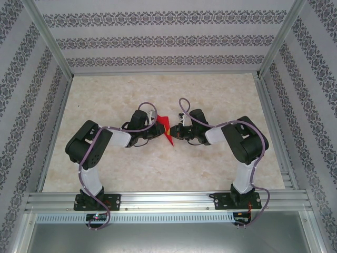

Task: Fold a paper plane with a square sheet of paper (pick it up from the middle)
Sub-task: Fold the wing for the fifth time at the center of the table.

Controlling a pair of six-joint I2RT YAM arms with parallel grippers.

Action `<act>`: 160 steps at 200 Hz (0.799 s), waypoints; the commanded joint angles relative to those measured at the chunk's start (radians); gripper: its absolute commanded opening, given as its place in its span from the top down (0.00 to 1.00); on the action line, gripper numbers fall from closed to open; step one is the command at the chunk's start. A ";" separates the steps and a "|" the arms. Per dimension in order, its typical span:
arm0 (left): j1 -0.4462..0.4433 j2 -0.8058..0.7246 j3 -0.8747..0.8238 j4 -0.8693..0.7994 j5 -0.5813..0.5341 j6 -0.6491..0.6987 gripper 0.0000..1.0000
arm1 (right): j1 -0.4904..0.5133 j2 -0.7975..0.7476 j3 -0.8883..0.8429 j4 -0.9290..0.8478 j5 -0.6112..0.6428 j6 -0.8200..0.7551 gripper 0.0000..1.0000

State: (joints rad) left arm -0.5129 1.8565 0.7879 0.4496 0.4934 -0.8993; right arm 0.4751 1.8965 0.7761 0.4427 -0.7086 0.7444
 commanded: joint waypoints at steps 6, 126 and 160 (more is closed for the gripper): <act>-0.011 0.022 0.011 0.057 0.018 -0.004 0.90 | -0.010 0.032 -0.016 0.024 0.007 0.027 1.00; -0.011 0.062 0.040 0.030 0.016 0.009 0.91 | -0.020 0.063 -0.003 -0.017 0.011 0.037 1.00; -0.010 0.077 0.051 0.044 0.012 -0.004 0.91 | -0.023 0.064 0.008 -0.031 -0.002 0.029 1.00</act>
State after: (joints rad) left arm -0.5129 1.9175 0.8116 0.4511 0.4934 -0.8986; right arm 0.4622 1.9404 0.7761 0.4347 -0.7101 0.7769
